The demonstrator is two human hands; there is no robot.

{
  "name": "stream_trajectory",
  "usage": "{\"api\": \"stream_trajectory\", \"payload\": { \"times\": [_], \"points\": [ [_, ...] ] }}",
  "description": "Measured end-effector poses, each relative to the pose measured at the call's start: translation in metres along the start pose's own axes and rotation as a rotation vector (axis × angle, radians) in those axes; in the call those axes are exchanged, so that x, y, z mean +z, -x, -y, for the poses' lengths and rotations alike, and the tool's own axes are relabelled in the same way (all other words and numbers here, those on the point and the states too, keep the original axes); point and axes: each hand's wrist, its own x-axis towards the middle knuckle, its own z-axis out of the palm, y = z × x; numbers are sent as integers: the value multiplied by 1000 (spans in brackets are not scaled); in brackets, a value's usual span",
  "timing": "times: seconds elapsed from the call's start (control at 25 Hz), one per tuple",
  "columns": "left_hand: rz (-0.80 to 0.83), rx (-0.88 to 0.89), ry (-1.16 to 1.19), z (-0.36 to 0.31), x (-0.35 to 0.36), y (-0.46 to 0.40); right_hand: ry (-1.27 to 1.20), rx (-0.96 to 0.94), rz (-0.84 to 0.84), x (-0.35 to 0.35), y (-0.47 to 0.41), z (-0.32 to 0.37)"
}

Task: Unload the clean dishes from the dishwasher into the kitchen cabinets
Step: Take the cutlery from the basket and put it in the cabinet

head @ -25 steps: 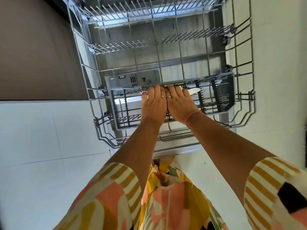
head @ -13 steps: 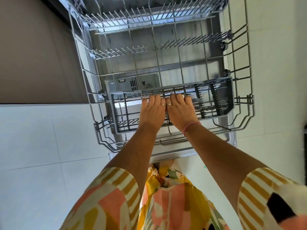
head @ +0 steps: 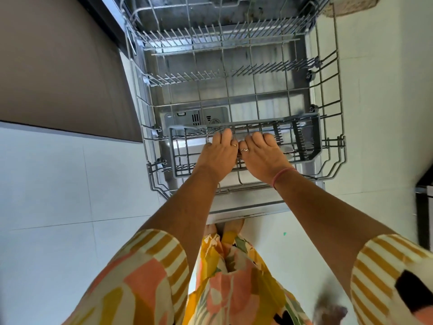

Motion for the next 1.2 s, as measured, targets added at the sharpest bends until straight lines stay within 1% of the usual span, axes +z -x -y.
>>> {"api": "stream_trajectory", "payload": {
  "times": [0.04, 0.16, 0.24, 0.32, 0.36, 0.44, 0.56, 0.68, 0.76, 0.84, 0.88, 0.92, 1.0, 1.04, 1.08, 1.12, 1.2],
  "points": [
    [50, -13, 75, 3, -11, 7, 4, -11, -24, -11, 3, 1],
    [282, -63, 342, 17, -50, 32, 17, -42, -124, -44, 4, 7],
    [353, -116, 554, 31, -68, 56, 5, -92, -204, -66, 2, 16],
    [397, -162, 700, 41, -81, 83, 27, -135, -268, -88, 0, 27],
    [409, -172, 743, 45, -85, 96, 31, -145, -305, -98, 0, 34],
    [382, -172, 769, 55, -92, 129, 26, -161, -361, -125, 0, 55],
    [318, -210, 821, 73, -102, 183, 25, -133, -373, -171, 0, 95],
    [252, -254, 840, 97, -115, 248, -69, -64, -362, -226, 1, 148],
    [210, -304, 900, 120, -127, 305, -220, 74, -368, -271, 3, 195],
    [162, -361, 963, 145, -138, 361, -433, 272, -369, -312, 5, 244],
    [135, -391, 983, 156, -141, 386, -600, 374, -359, -331, 6, 267],
    [107, -419, 996, 166, -145, 409, -820, 482, -354, -351, 6, 288],
    [52, -448, 1018, 179, -152, 440, -1328, 721, -338, -382, -1, 320],
    [18, -466, 1039, 186, -157, 455, -1544, 814, -295, -400, -8, 335],
    [-19, -488, 1072, 192, -164, 466, -1714, 868, -230, -416, -16, 348],
    [-56, -515, 1109, 199, -172, 475, -1817, 874, -163, -430, -24, 358],
    [-124, -573, 1182, 214, -187, 489, -1997, 798, -52, -459, -41, 372]
  ]
}}
